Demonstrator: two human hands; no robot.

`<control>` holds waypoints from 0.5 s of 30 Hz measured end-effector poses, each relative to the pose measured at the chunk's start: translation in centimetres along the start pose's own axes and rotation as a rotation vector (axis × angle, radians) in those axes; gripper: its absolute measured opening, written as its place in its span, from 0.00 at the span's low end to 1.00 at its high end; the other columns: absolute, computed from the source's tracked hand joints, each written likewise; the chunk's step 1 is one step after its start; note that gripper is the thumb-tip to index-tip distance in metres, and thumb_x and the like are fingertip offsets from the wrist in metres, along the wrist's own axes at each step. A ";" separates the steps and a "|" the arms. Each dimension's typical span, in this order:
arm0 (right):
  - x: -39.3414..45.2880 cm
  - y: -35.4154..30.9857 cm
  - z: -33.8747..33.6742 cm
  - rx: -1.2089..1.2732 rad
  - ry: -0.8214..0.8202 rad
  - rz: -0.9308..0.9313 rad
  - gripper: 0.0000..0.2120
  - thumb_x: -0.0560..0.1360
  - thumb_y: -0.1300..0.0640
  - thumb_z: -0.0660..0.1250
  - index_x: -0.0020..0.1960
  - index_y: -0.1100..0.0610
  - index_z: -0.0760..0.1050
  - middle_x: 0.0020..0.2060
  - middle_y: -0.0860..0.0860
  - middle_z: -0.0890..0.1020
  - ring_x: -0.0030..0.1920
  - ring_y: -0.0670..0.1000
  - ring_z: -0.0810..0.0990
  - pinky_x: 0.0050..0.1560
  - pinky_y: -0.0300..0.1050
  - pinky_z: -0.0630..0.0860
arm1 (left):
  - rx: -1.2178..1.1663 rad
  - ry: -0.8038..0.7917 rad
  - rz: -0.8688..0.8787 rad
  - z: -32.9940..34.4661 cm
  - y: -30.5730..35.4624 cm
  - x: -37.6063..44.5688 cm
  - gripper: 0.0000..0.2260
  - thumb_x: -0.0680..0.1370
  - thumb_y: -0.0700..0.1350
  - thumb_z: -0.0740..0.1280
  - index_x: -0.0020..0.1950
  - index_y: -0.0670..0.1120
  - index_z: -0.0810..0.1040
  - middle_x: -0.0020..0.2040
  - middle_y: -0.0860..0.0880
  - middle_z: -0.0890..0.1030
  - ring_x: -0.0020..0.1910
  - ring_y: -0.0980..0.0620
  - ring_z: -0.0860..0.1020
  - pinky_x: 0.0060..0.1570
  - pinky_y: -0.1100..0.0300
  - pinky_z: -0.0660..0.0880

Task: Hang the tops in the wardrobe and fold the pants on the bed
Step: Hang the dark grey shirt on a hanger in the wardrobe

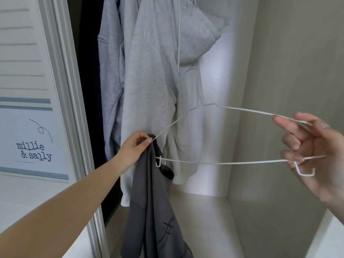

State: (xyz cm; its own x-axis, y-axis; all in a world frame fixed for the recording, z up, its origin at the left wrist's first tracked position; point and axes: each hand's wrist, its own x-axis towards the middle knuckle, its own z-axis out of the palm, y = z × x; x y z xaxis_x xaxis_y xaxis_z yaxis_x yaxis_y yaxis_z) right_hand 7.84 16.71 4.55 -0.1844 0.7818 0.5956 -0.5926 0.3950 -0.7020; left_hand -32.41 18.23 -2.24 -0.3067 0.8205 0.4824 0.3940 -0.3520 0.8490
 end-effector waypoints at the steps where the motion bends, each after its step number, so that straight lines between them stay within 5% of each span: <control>1: 0.1 0.1 0.1 0.004 -0.002 0.011 0.20 0.80 0.55 0.50 0.45 0.48 0.81 0.51 0.55 0.84 0.28 0.44 0.72 0.26 0.29 0.66 | -0.004 -0.030 0.010 0.0 0.2 -0.1 0.09 0.77 0.45 0.67 0.39 0.58 0.78 0.39 0.57 0.79 0.40 0.60 0.75 0.48 0.64 0.70; 11: 1.0 3.7 2.2 -0.002 -0.113 0.158 0.16 0.73 0.52 0.56 0.42 0.49 0.83 0.45 0.54 0.85 0.28 0.44 0.73 0.24 0.31 0.62 | -0.108 -0.173 0.202 2.8 5.3 -1.6 0.08 0.78 0.35 0.64 0.43 0.47 0.76 0.35 0.60 0.79 0.37 0.65 0.75 0.43 0.73 0.70; 15: 2.5 4.0 0.5 0.126 -0.104 0.267 0.19 0.68 0.37 0.63 0.48 0.48 0.84 0.44 0.49 0.85 0.32 0.44 0.78 0.33 0.32 0.71 | -0.150 -0.156 0.245 2.6 6.6 -2.1 0.07 0.77 0.36 0.65 0.43 0.47 0.76 0.34 0.60 0.79 0.36 0.64 0.74 0.42 0.73 0.71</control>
State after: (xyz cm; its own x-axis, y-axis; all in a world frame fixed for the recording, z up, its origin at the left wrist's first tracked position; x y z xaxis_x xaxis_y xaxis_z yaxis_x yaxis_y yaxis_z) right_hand 4.63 20.03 3.44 -0.4217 0.7941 0.4378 -0.6037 0.1144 -0.7890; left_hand -26.87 15.37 1.81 -0.0774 0.7586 0.6470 0.3038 -0.6001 0.7400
